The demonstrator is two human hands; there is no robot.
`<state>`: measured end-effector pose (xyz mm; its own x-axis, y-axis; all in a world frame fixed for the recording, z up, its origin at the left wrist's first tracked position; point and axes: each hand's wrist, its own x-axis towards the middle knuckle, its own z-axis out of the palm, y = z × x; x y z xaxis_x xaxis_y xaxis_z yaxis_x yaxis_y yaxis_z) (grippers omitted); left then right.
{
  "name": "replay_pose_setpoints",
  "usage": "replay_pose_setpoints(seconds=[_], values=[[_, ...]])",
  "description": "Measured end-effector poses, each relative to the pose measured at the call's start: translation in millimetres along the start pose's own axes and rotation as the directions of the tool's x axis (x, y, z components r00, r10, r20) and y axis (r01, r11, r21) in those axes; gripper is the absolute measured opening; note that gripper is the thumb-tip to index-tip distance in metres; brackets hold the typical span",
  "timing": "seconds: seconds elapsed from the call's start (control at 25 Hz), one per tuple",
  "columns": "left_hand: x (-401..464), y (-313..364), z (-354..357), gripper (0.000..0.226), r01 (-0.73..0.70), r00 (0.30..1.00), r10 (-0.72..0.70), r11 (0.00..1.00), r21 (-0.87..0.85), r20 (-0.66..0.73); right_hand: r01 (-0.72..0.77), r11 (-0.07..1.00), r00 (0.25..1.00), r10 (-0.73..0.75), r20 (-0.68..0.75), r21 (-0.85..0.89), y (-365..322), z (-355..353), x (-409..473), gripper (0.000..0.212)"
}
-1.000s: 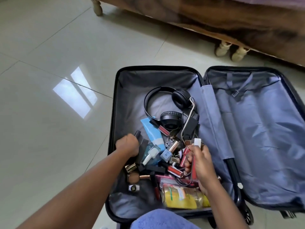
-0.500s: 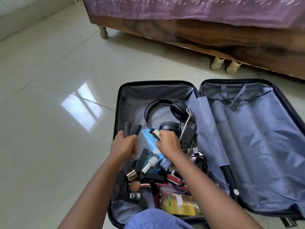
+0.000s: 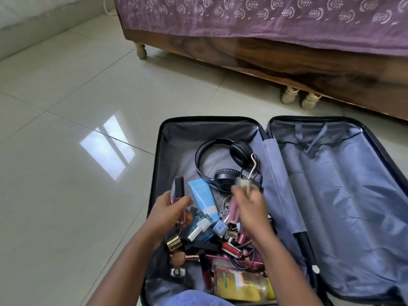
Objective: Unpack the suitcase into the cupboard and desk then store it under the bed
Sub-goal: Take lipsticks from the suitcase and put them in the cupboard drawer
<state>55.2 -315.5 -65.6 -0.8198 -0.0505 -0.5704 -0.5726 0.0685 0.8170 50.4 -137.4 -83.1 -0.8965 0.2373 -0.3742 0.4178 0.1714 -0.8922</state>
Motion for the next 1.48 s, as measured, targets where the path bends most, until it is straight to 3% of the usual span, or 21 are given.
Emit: replay_pose_setpoints(seconds=[0.08,0.12,0.2,0.28,0.4,0.52,0.64,0.72,0.8,0.88,0.96,1.12,1.2,1.24,1.32,1.36,1.4,1.48], values=[[-4.1,-1.8,14.6,0.007,0.001,0.997,-0.009,0.996,0.088,0.082,-0.174,0.884,0.980,0.198,-0.010,0.434,10.1,-43.2,-20.5,0.014],[-4.3,-4.6,24.0,0.006,0.012,0.993,-0.027,0.991,0.135,0.111,-0.209,0.800,0.966,0.260,-0.011,0.562,16.2,-62.0,-26.7,0.015],[-2.4,-16.7,41.2,0.007,0.057,0.986,-0.089,0.975,0.215,0.143,-0.249,0.706,0.942,0.336,-0.004,0.663,29.7,-85.7,-36.0,0.016],[1.1,-27.3,51.6,0.015,0.084,0.973,-0.144,0.949,0.304,0.181,-0.274,0.696,0.936,0.351,0.017,0.664,36.7,-94.1,-44.3,0.011],[8.2,-33.8,54.8,0.025,0.107,0.960,-0.189,0.930,0.352,0.205,-0.343,0.812,0.936,0.341,0.093,0.473,42.5,-89.1,-52.4,0.005],[9.1,-37.1,52.8,0.016,0.145,0.962,-0.215,0.924,0.354,0.168,-0.391,0.920,0.920,0.390,0.042,0.021,57.2,-78.6,-48.2,0.010],[5.8,-40.5,49.5,0.024,0.186,0.970,-0.235,0.888,0.421,0.065,-0.241,0.920,0.970,0.224,-0.091,-0.310,62.7,-71.3,-46.7,0.017],[8.9,-41.9,46.5,0.026,0.214,0.972,-0.234,0.866,0.451,-0.012,-0.052,0.889,0.996,0.011,-0.094,-0.455,54.7,-67.3,-46.3,0.016],[11.8,-44.8,45.5,0.025,0.223,0.971,-0.237,0.832,0.507,-0.036,0.065,0.821,0.992,-0.112,-0.049,-0.568,41.3,-59.4,-41.3,0.023],[12.2,-48.7,46.7,0.025,0.222,0.971,-0.232,0.802,0.554,-0.053,0.021,0.702,0.994,-0.089,-0.057,-0.712,31.9,-48.7,-28.9,0.037],[13.7,-50.6,49.6,0.026,0.209,0.975,-0.210,0.770,0.603,-0.069,-0.065,0.595,0.996,-0.011,-0.089,-0.801,29.0,-39.0,-16.8,0.038],[17.2,-50.0,55.5,0.035,0.163,0.985,-0.162,0.744,0.648,-0.061,-0.132,0.544,0.991,0.065,-0.115,-0.829,29.9,-36.3,1.7,0.045],[17.2,-53.6,59.1,0.030,0.142,0.988,-0.150,0.771,0.620,-0.040,-0.160,0.607,0.987,0.123,-0.107,-0.778,26.3,-39.1,8.2,0.046],[17.5,-55.0,60.3,0.028,0.137,0.989,-0.137,0.780,0.610,-0.047,-0.192,0.705,0.980,0.174,-0.097,-0.682,25.8,-40.9,12.2,0.043],[21.3,-56.4,59.5,0.029,0.158,0.987,-0.107,0.784,0.600,-0.120,-0.289,0.915,0.954,0.298,-0.011,-0.281,22.6,-43.7,16.9,0.044],[23.1,-55.7,58.8,0.032,0.173,0.982,-0.093,0.787,0.592,-0.163,-0.311,0.943,0.947,0.318,0.049,-0.116,23.2,-45.2,18.9,0.049],[24.2,-55.4,58.2,0.032,0.183,0.978,-0.088,0.799,0.573,-0.189,-0.294,0.951,0.948,0.303,0.102,-0.091,23.7,-46.6,20.0,0.046],[23.3,-54.7,58.2,0.027,0.202,0.972,-0.105,0.830,0.520,-0.211,-0.135,0.915,0.961,0.215,0.177,-0.380,25.2,-44.9,20.6,0.026]])
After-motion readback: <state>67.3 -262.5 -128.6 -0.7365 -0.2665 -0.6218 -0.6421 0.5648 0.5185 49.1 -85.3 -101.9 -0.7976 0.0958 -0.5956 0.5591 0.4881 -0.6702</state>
